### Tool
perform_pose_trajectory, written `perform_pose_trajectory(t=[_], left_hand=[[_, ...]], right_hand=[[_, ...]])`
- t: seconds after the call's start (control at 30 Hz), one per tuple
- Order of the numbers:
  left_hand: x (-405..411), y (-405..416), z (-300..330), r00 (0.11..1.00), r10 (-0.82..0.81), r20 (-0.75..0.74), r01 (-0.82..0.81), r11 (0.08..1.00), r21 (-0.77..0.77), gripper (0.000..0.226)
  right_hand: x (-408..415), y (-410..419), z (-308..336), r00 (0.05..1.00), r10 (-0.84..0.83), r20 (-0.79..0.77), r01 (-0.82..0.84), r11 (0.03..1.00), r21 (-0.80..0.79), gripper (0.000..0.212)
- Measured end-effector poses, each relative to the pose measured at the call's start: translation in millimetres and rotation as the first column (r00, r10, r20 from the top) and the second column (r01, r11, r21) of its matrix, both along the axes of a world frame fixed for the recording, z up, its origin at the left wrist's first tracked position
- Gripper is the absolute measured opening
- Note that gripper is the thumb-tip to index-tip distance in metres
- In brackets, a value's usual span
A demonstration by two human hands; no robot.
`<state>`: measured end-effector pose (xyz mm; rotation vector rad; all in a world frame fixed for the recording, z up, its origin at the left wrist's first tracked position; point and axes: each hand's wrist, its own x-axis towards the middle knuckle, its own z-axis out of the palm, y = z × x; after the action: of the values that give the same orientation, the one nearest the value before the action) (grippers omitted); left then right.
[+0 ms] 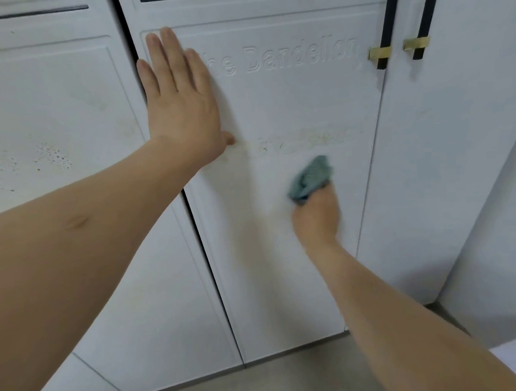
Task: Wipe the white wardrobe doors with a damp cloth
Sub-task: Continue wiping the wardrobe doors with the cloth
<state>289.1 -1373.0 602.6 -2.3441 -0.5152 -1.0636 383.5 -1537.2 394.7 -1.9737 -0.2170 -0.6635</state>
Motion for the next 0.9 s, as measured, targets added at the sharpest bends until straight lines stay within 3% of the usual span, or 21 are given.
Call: perform_pose_trajectory(t=[0.1,0.2,0.27,0.37,0.43,0.6,0.7,0.77,0.9], left_hand=[[-1.2,1.8,-1.0,1.0,-0.021,0.004,0.021,1.0,-0.003,0.136],[-3.7,-5.9,-2.5,1.0,-0.022,0.009,0.022,0.998,-0.056,0.133],[-9.1,-12.0,-7.6,0.993,-0.117,-0.009,0.116,0.992,-0.056,0.119],[-16.6,-14.2,-22.8,0.95,-0.3,-0.083,0.301,0.954,-0.006,0.095],[-19.8,-12.4,-32.4,0.941,-0.323,-0.096,0.324,0.946,-0.009,0.091],[-35.4,9.4,-46.2,0.952,-0.295,-0.081,0.291,0.955,-0.059,0.095],[-43.7,26.6,-51.8,0.949,-0.299,-0.097,0.297,0.954,-0.038,0.096],[-45.3,35.3,-54.5,0.944,-0.316,-0.1,0.314,0.949,-0.03,0.095],[-47.5,43.6,-58.1,0.93,-0.361,-0.073,0.364,0.931,0.022,0.088]], right_hand=[[-34.1,55.4,7.1,0.933,0.181,0.311,-0.057,0.927,-0.37,0.064],[-51.5,67.6,21.7,0.865,0.308,0.395,-0.044,0.832,-0.553,0.08],[-41.3,48.0,26.9,0.842,0.316,0.438,0.017,0.795,-0.606,0.078],[-2.9,-6.2,26.0,0.882,0.203,0.426,0.09,0.814,-0.574,0.073],[24.5,-49.1,21.9,0.932,0.078,0.353,0.126,0.846,-0.519,0.064],[50.5,-102.9,-18.3,0.987,-0.145,-0.069,0.128,0.97,-0.208,0.041],[28.9,-72.3,-52.6,0.98,-0.104,-0.168,0.097,0.994,-0.053,0.05],[5.1,-33.8,-67.8,0.989,-0.008,-0.148,0.007,1.0,-0.004,0.055],[-44.5,45.3,-78.3,0.981,0.195,0.013,-0.193,0.974,-0.12,0.063]])
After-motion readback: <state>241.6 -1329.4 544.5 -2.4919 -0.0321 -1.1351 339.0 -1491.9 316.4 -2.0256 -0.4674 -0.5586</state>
